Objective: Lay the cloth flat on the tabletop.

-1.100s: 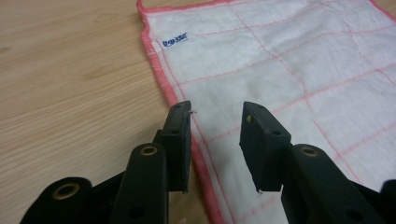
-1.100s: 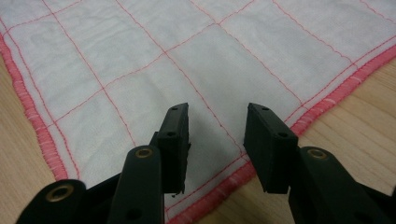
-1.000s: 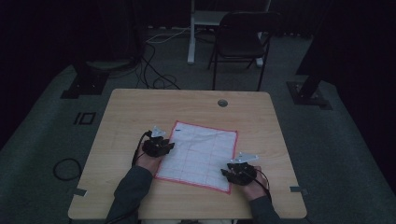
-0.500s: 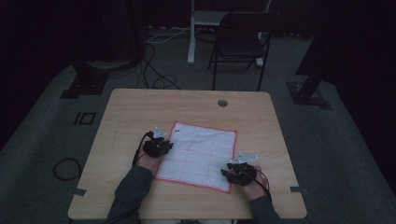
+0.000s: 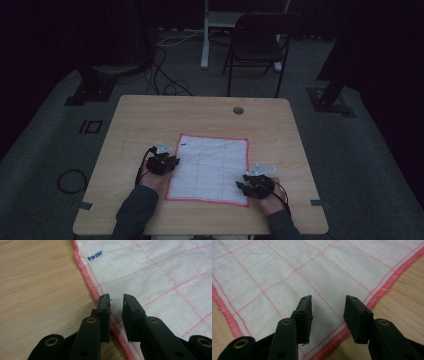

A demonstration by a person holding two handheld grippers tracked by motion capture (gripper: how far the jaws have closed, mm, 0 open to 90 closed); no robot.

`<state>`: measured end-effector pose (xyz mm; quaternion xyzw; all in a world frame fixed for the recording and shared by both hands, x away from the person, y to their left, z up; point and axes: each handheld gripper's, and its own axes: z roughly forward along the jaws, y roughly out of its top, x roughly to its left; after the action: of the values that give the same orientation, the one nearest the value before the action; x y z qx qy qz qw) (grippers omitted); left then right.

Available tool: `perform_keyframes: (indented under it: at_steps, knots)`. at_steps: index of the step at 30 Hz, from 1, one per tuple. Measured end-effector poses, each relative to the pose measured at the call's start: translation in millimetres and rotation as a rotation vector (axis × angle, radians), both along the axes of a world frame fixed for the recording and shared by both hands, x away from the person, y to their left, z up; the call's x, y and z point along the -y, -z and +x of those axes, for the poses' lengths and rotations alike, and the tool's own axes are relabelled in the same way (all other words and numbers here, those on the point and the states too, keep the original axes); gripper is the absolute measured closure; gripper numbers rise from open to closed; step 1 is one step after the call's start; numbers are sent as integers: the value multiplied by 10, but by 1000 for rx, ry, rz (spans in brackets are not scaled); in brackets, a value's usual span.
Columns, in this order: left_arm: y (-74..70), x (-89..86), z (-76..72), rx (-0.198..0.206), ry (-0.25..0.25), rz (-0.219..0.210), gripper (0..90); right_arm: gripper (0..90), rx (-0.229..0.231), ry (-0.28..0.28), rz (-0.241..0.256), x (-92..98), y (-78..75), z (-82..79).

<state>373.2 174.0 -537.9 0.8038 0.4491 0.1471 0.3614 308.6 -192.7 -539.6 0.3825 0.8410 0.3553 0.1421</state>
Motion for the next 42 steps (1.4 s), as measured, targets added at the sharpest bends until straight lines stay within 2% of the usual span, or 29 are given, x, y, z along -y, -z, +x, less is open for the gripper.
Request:
perform_keyframes:
  at_steps: [3, 9, 20, 25, 30, 36, 42]
  knots:
    - [8, -30, -56, 3, -9, -12, 768, 574, 4, -2, -1, -3, 3, 1]
    - [22, -65, -175, 20, -30, -10, 763, 557, 11, 1, -4, -31, 7, 6]
    - [29, -109, -218, 42, -45, 10, 743, 537, 17, -3, 1, -57, 12, 11]
    - [38, -210, -214, 52, -89, 27, 697, 519, 30, 4, 0, -47, -3, 2]
    - [39, -301, -218, 49, -116, 18, 688, 519, 42, 31, 11, -15, -26, 2]
    - [17, -306, -259, 58, -135, 17, 636, 519, 56, 37, 16, 2, -42, -6]
    - [-53, -291, -380, 74, -170, 4, 607, 520, 58, 42, 16, 16, -45, -9]
